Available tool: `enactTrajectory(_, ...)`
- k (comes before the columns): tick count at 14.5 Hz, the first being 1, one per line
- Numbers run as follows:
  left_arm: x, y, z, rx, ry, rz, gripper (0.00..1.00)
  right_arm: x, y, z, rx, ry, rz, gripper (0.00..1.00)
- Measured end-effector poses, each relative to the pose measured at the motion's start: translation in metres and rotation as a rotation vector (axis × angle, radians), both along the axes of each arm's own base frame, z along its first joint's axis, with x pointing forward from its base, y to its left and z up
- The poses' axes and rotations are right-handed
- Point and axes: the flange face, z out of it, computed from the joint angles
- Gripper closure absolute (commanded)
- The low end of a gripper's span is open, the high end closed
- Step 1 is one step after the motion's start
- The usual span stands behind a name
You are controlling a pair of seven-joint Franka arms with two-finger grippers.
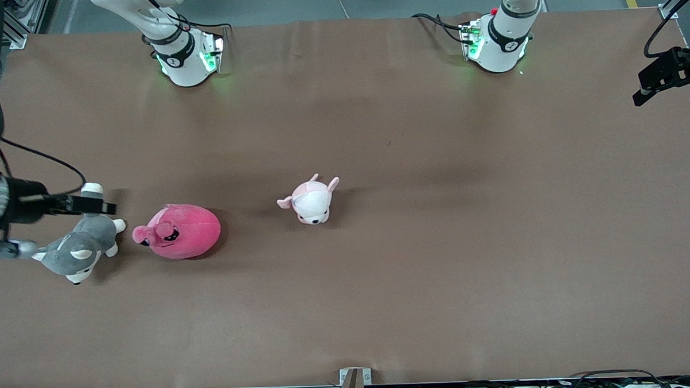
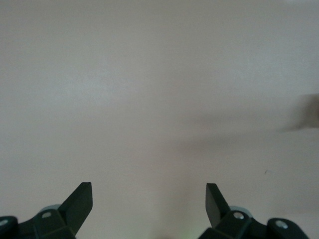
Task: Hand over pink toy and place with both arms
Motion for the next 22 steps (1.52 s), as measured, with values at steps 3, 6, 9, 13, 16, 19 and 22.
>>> enactTrajectory(3, 0.006, 0.007, -0.007, -0.008, 0.005, 0.007, 0.00, -0.014, -0.005, 0.050, -0.148, -0.078, 0.021, 0.00)
enactTrajectory(6, 0.015, 0.015, -0.013, 0.025, -0.016, 0.013, 0.00, -0.014, -0.009, 0.074, -0.186, -0.133, 0.017, 0.00)
enactTrajectory(9, 0.023, 0.021, -0.021, 0.026, -0.020, 0.015, 0.00, -0.015, -0.009, 0.081, -0.190, -0.139, 0.017, 0.00)
enactTrajectory(13, 0.028, 0.017, -0.028, 0.018, -0.009, 0.004, 0.00, -0.017, -0.011, 0.087, -0.196, -0.147, 0.014, 0.00)
enactTrajectory(16, 0.028, 0.012, -0.029, 0.022, -0.008, -0.002, 0.00, -0.018, -0.024, 0.094, -0.197, -0.184, 0.003, 0.00)
enactTrajectory(19, 0.029, 0.011, -0.029, 0.027, -0.007, -0.001, 0.00, -0.020, -0.033, 0.095, -0.195, -0.189, 0.004, 0.00)
enactTrajectory(22, 0.029, 0.002, -0.028, 0.029, -0.009, -0.014, 0.00, -0.026, -0.030, 0.095, -0.192, -0.183, 0.009, 0.00)
